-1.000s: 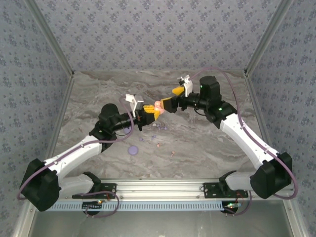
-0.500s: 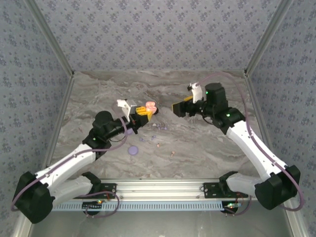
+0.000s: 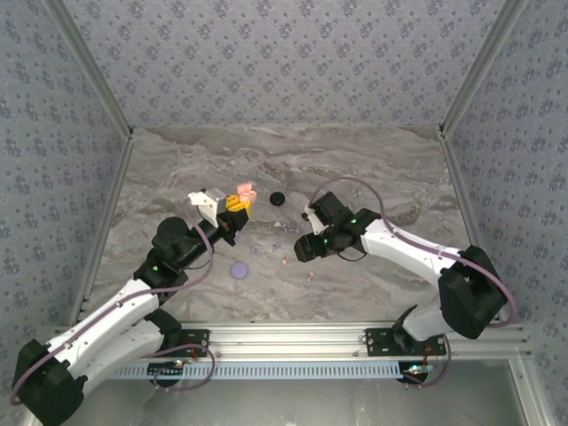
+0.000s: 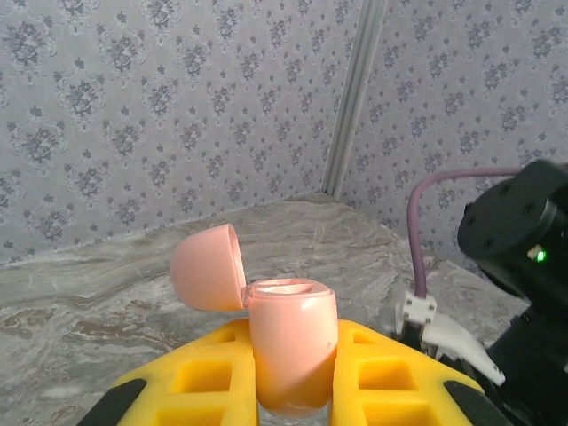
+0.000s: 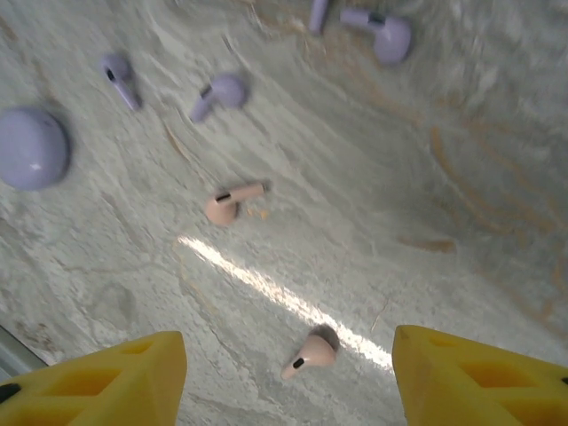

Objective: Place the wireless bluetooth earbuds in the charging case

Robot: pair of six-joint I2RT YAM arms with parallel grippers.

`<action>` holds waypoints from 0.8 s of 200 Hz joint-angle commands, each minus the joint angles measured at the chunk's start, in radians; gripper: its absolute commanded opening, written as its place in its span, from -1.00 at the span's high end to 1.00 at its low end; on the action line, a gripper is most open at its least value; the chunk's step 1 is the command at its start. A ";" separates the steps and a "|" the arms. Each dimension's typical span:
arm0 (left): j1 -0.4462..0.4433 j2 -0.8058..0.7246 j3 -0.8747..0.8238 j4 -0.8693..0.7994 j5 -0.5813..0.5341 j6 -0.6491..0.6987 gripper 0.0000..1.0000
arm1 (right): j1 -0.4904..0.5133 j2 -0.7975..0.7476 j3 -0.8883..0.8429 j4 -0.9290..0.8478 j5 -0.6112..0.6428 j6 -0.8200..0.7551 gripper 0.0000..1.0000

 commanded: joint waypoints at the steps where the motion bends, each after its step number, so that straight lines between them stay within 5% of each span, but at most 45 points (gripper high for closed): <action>1: -0.003 -0.013 0.007 0.006 -0.029 0.019 1.00 | 0.031 0.036 -0.015 -0.088 0.056 0.077 -0.25; 160: -0.004 0.008 0.013 0.021 -0.021 0.019 1.00 | 0.116 0.260 0.021 -0.086 0.067 0.124 0.17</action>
